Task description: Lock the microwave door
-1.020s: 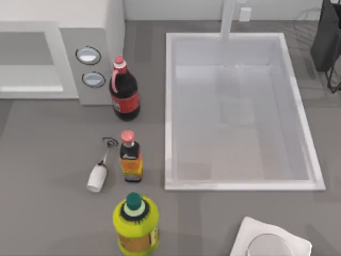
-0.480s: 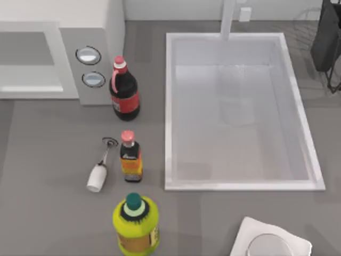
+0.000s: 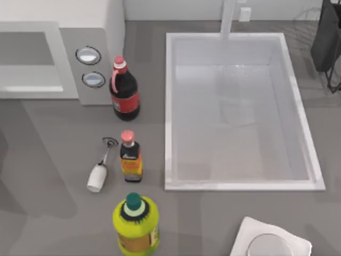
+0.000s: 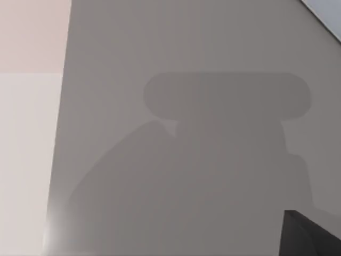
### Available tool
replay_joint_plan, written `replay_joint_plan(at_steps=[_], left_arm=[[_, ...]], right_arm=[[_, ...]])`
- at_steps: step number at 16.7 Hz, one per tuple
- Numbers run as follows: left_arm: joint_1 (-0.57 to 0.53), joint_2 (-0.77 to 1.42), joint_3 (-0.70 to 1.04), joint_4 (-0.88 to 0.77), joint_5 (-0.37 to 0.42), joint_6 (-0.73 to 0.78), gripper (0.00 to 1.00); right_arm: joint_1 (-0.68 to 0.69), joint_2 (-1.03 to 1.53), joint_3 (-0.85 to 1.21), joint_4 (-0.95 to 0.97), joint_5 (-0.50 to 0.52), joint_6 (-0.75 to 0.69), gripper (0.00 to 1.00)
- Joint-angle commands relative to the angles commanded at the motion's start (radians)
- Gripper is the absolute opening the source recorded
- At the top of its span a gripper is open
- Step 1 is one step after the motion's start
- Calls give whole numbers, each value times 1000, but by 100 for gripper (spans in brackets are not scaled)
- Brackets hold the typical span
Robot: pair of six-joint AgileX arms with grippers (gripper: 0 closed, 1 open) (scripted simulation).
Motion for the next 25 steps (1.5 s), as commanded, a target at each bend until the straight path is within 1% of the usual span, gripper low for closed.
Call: replay_joint_plan(at_steps=[3, 5, 7, 11, 13, 19, 22, 25], left_arm=[[6, 4, 0, -3, 4, 1, 0], [-10, -13, -16, 4, -8, -16, 0], [-67, -71, -72, 25, -43, -71, 0], [-244, -255, -227, 81, -137, -233, 0], [-291, -302, -273, 101, -169, -279, 0], [-310, -311, -282, 103, -182, -300, 0], [-405, -348, -306, 107, -249, -376, 0], [-562, -405, -342, 113, -348, -487, 0]], right_arm=[[0, 0, 0, 0, 0, 0, 100], [0, 0, 0, 0, 0, 0, 100], [0, 0, 0, 0, 0, 0, 100], [0, 0, 0, 0, 0, 0, 100], [0, 0, 0, 0, 0, 0, 100], [0, 0, 0, 0, 0, 0, 100], [0, 0, 0, 0, 0, 0, 100], [0, 0, 0, 0, 0, 0, 100]])
